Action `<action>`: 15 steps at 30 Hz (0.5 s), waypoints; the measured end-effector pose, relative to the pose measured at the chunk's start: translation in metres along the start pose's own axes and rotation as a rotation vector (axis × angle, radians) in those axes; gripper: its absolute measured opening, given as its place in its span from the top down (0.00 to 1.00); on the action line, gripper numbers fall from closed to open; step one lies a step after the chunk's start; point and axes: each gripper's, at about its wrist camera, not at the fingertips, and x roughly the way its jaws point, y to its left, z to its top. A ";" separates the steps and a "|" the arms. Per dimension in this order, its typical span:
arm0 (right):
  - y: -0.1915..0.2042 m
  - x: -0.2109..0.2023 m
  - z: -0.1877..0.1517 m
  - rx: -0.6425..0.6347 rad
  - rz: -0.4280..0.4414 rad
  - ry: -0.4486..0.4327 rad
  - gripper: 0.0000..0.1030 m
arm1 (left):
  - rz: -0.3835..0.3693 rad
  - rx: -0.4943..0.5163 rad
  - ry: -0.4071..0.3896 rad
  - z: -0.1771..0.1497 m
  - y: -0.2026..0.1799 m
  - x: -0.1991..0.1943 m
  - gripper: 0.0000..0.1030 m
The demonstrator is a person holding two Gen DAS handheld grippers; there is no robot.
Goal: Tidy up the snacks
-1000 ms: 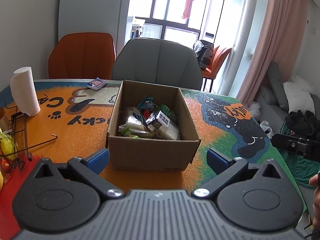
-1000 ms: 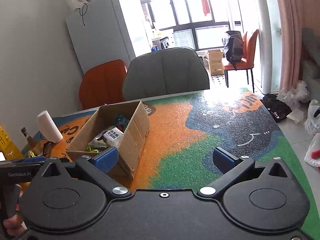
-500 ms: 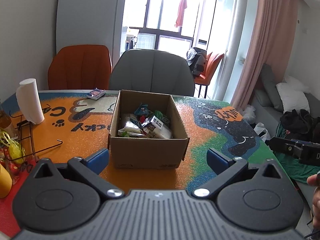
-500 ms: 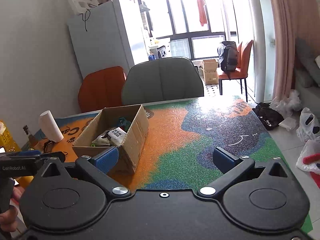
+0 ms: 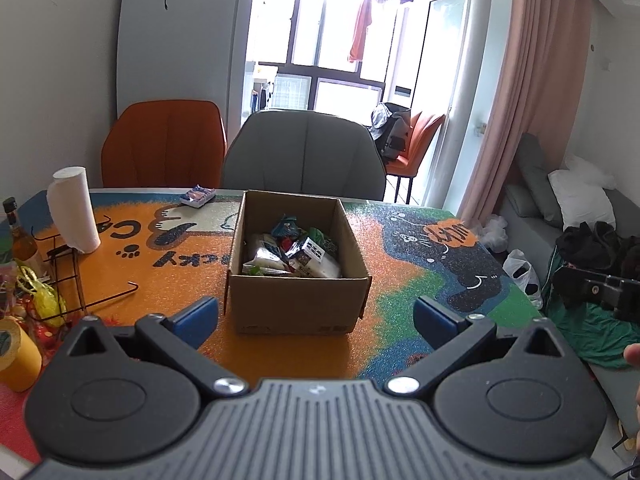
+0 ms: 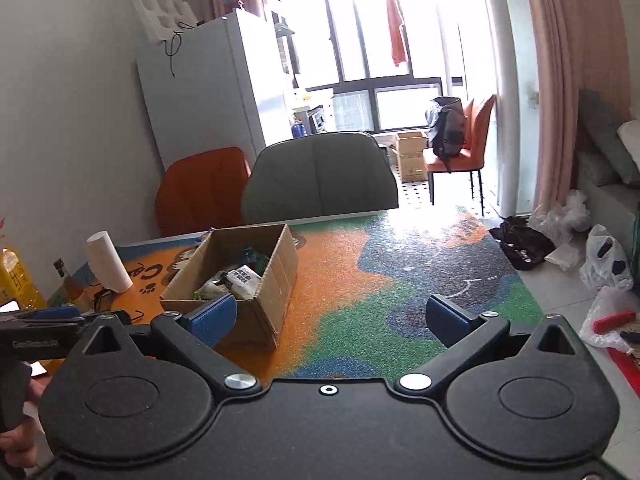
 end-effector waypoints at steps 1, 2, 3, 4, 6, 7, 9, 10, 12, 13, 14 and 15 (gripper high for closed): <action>0.001 -0.002 0.000 -0.004 -0.005 -0.002 0.00 | -0.002 0.001 -0.007 -0.001 0.000 -0.003 0.00; 0.001 -0.003 -0.001 -0.006 -0.008 -0.002 0.00 | -0.004 0.004 -0.010 -0.001 0.001 -0.005 0.00; 0.001 -0.005 -0.002 -0.004 -0.009 0.001 0.00 | -0.004 0.008 -0.013 -0.001 0.000 -0.008 0.00; 0.001 -0.006 -0.002 -0.002 -0.007 0.004 0.00 | -0.003 0.010 -0.016 -0.002 -0.001 -0.010 0.00; 0.002 -0.009 -0.004 0.004 -0.005 0.005 0.00 | -0.003 0.010 -0.021 -0.002 -0.002 -0.014 0.00; 0.002 -0.010 -0.005 0.008 -0.006 0.003 0.00 | -0.005 0.013 -0.023 -0.002 -0.003 -0.015 0.00; 0.003 -0.012 -0.006 0.012 -0.005 -0.003 0.00 | -0.006 0.020 -0.025 -0.003 -0.004 -0.018 0.00; 0.003 -0.012 -0.006 0.012 -0.006 -0.002 0.00 | -0.006 0.022 -0.027 -0.004 -0.004 -0.019 0.00; 0.004 -0.014 -0.006 0.009 -0.010 -0.005 0.00 | -0.008 0.021 -0.028 -0.004 -0.005 -0.020 0.00; 0.004 -0.014 -0.006 0.005 -0.009 -0.010 0.00 | -0.008 0.022 -0.028 -0.004 -0.005 -0.021 0.00; 0.005 -0.015 -0.005 0.002 -0.008 -0.013 0.00 | -0.008 0.022 -0.028 -0.004 -0.004 -0.021 0.00; 0.006 -0.014 -0.005 0.000 -0.009 -0.015 0.00 | -0.009 0.023 -0.028 -0.004 -0.004 -0.020 0.00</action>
